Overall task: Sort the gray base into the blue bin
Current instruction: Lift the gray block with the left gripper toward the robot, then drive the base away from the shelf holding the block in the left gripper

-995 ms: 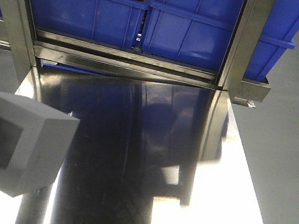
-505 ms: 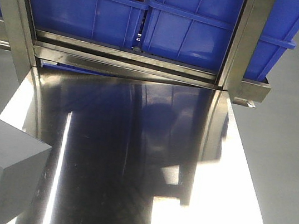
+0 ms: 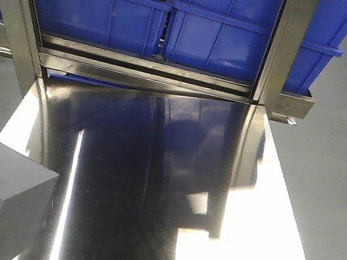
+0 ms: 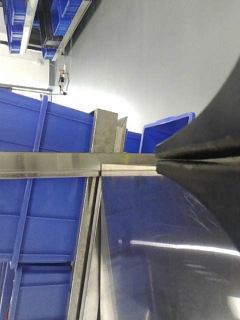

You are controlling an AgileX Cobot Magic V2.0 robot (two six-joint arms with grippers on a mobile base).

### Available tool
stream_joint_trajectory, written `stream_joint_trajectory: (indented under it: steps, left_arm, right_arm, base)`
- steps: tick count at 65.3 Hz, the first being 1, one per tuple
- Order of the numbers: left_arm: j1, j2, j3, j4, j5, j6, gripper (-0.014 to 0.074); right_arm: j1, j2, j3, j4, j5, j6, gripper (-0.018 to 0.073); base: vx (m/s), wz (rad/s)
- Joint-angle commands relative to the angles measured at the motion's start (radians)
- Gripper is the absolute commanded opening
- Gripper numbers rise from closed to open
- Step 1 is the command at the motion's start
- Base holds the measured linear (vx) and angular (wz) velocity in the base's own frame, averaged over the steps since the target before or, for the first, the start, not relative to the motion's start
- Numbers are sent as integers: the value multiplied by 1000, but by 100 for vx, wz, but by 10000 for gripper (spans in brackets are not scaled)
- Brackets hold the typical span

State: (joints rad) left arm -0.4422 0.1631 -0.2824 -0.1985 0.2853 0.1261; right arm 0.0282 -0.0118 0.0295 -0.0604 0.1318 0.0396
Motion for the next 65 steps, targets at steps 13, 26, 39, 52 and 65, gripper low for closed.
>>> stream_joint_trajectory:
  steps: [13, 26, 39, 52, 65]
  left_arm:
    - [-3, 8, -29, -15, -102, -4, -6]
    - [-3, 8, -29, -15, -102, -4, -6]
    - [-3, 8, -29, -15, -102, -4, -6]
    - [-3, 8, -29, -15, -102, -4, -6]
    - [-3, 8, -29, -15, -102, -4, -6]
  right_arm:
    - [-3, -11, 15, -6, -74, -6, -9]
    - [-3, -11, 15, -6, -74, -6, -9]
    - [-3, -11, 15, -6, -74, -6, -9]
    - [-3, -11, 15, -6, -74, -6, -9]
    - [-3, -11, 15, -6, -74, -6, -9]
  base:
    - [0, 0]
    - [0, 0]
    - [-1, -5]
    - [-4, -33]
    - [-8, -56]
